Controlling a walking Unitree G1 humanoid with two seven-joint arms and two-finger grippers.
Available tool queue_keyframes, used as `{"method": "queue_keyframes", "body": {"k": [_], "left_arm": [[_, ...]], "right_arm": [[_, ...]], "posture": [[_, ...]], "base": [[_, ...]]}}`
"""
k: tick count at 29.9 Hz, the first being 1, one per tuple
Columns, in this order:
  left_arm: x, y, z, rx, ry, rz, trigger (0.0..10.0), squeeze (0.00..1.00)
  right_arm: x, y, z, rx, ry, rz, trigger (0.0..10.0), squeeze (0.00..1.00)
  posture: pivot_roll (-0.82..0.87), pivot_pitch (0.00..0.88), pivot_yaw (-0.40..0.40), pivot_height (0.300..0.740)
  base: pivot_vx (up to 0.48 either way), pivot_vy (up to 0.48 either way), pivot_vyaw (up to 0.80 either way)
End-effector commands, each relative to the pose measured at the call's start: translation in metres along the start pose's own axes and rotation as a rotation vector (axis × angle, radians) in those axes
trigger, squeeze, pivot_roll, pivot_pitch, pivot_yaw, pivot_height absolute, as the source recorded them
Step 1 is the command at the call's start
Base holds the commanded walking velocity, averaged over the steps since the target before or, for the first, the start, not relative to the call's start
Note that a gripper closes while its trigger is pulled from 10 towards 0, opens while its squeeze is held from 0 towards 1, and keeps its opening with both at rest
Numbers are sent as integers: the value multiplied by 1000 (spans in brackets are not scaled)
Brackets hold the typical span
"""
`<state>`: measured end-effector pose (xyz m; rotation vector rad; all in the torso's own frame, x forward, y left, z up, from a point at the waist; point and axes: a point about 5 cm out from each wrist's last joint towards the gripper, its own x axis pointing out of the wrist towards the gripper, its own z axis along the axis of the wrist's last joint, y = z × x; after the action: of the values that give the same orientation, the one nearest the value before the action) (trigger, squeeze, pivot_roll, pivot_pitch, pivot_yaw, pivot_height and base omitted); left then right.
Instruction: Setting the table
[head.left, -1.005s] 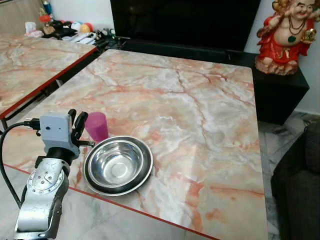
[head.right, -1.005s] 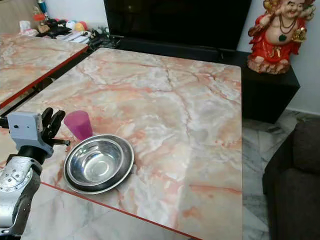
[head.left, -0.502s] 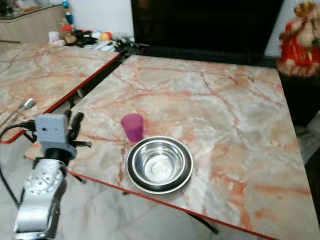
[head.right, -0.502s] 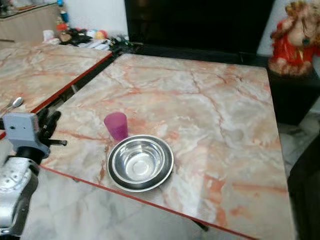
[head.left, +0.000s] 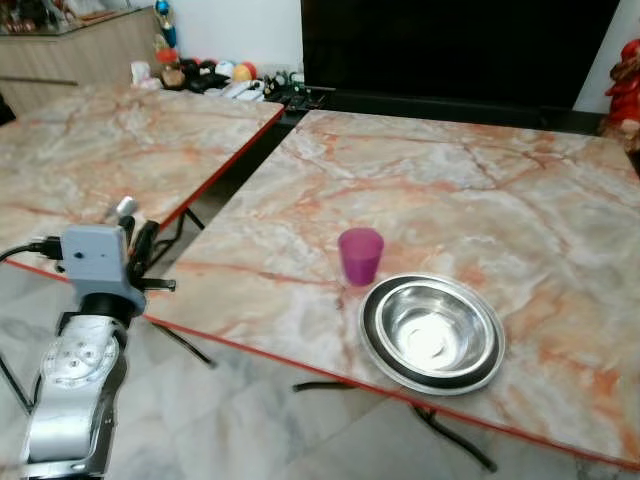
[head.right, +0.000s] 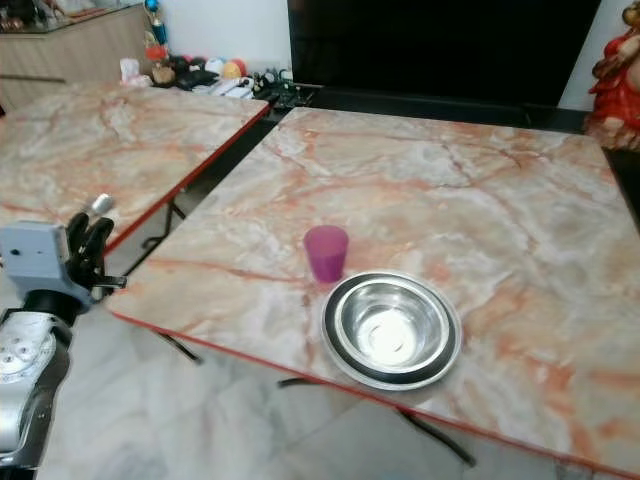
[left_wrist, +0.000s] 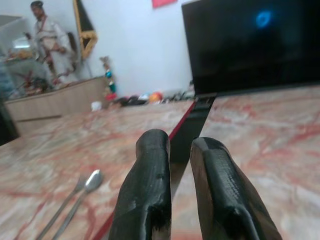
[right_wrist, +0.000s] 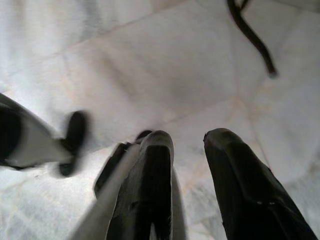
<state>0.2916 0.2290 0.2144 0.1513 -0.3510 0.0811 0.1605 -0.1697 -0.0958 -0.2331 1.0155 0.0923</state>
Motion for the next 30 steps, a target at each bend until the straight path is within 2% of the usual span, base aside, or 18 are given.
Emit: {"method": "queue_keyframes", "body": {"k": [1, 8, 10, 12, 15, 18, 19, 21, 23, 24, 25, 26, 27, 28, 29, 30], "left_arm": [[0, 7, 5, 30, -17, 16, 10000, 0], [0, 11, 4, 29, -14, 44, 10000, 0], [-1, 17, 2, 25, -7, 75, 10000, 0], [-2, 30, -1, 37, 2, 142, 10000, 0], [-7, 61, -6, 114, 24, 288, 10000, 0], [-15, 85, -10, 138, 49, 418, 10000, 0], [-26, 107, -17, 149, 84, 548, 10000, 0], [-38, 124, -24, 166, 128, 663, 10000, 0], [-62, 146, -42, 183, 224, 819, 10000, 0], [-62, 146, -42, 183, 224, 819, 10000, 0], [-70, 151, -48, 198, 257, 859, 10000, 0], [-83, 158, -60, 250, 312, 897, 10000, 0], [-83, 158, -60, 250, 312, 897, 10000, 0], [-94, 162, -73, 324, 372, 905, 10000, 0], [-102, 164, -81, 343, 421, 916, 10000, 0], [-102, 164, -81, 343, 421, 916, 10000, 0]], "right_arm": [[0, 6, 1, 12, 0, 11, 10000, 0], [0, 5, 2, 11, -2, 13, 10000, 0], [0, 5, 2, 10, -2, 13, 10000, 0], [0, 5, 2, 10, -2, 14, 10000, 0], [0, 5, 2, 9, -3, 13, 10000, 0], [0, 4, 2, 10, -3, 12, 10000, 0], [0, 4, 2, 10, -4, 12, 10000, 0], [0, 5, 3, 10, -4, 12, 10000, 0], [0, 5, 2, 10, -4, 13, 10000, 0], [0, 5, 2, 10, -4, 13, 10000, 0], [0, 5, 2, 10, -3, 13, 10000, 0], [0, 5, 2, 11, -3, 13, 10000, 0], [0, 5, 2, 11, -3, 13, 10000, 0], [0, 5, 2, 12, -2, 12, 10000, 0], [0, 5, 2, 12, -2, 12, 10000, 0], [0, 5, 2, 12, -2, 12, 10000, 0]], "posture": [[75, 100, 27, 740], [77, 111, 26, 740], [77, 112, 26, 740], [78, 113, 24, 740], [82, 116, 24, 740], [85, 118, 24, 740], [89, 119, 24, 740], [89, 120, 26, 740], [87, 119, 26, 740], [87, 119, 26, 740], [87, 120, 26, 740], [87, 120, 26, 740], [87, 120, 26, 740], [87, 123, 28, 740], [86, 123, 29, 740], [86, 123, 29, 740]], "base": [[0, 480, 0], [0, 480, 0], [0, 480, 0], [0, 480, 0], [0, 480, 0], [0, 480, 0], [0, 480, 0], [0, 480, 0], [0, 480, 0], [0, 480, 0], [0, 480, 0], [0, 480, 0], [0, 480, 0], [0, 480, 0], [0, 480, 0], [0, 480, 0]]}}
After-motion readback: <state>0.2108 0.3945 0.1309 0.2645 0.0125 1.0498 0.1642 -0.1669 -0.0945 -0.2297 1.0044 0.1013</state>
